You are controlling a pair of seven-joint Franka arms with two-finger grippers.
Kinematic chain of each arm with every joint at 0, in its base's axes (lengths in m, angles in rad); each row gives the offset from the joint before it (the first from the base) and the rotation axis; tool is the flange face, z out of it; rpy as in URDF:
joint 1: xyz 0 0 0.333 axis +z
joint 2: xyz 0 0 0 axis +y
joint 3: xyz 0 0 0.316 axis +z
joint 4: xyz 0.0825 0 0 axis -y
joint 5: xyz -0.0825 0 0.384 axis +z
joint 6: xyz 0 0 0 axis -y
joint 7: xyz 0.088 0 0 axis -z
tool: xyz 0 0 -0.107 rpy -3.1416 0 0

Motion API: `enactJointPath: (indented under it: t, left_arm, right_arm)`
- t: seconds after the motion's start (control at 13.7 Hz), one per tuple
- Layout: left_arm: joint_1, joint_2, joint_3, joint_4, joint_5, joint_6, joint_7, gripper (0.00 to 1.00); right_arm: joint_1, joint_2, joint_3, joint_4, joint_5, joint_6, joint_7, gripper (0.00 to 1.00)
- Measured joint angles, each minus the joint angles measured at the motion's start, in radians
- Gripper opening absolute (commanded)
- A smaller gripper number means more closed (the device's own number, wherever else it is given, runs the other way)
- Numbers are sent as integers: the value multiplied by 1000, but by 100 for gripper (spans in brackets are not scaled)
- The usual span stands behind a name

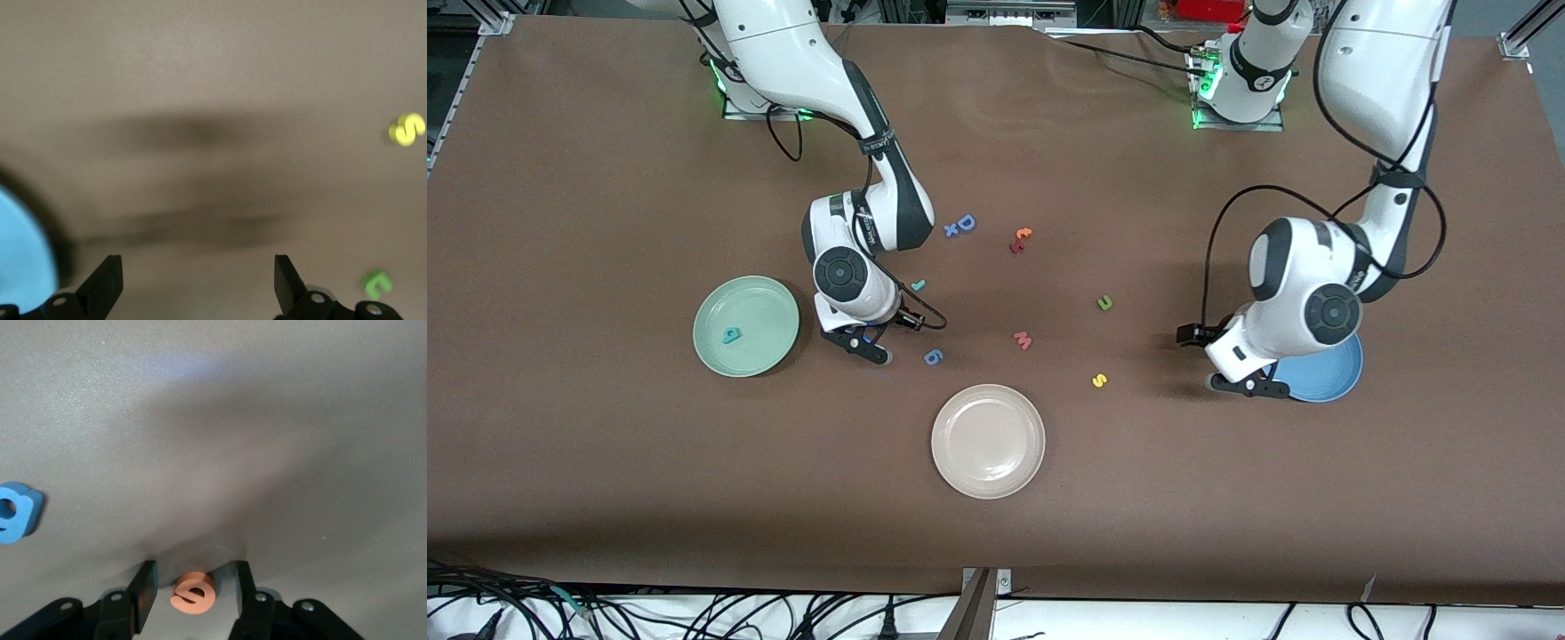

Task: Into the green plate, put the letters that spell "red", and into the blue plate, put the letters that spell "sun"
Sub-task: 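Grip the orange e with the right gripper while the left gripper grips s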

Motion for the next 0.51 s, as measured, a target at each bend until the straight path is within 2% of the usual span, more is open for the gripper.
enactJointPath:
  t: [0.44, 0.51]
  left_arm:
    - [-36, 85, 1, 118, 0, 14, -276, 100]
    - [-36, 92, 1, 128, 0, 14, -303, 100]
  right_arm:
    - [1, 1, 13, -4, 25, 24, 0, 55]
    - [1, 1, 13, -4, 26, 26, 0, 51]
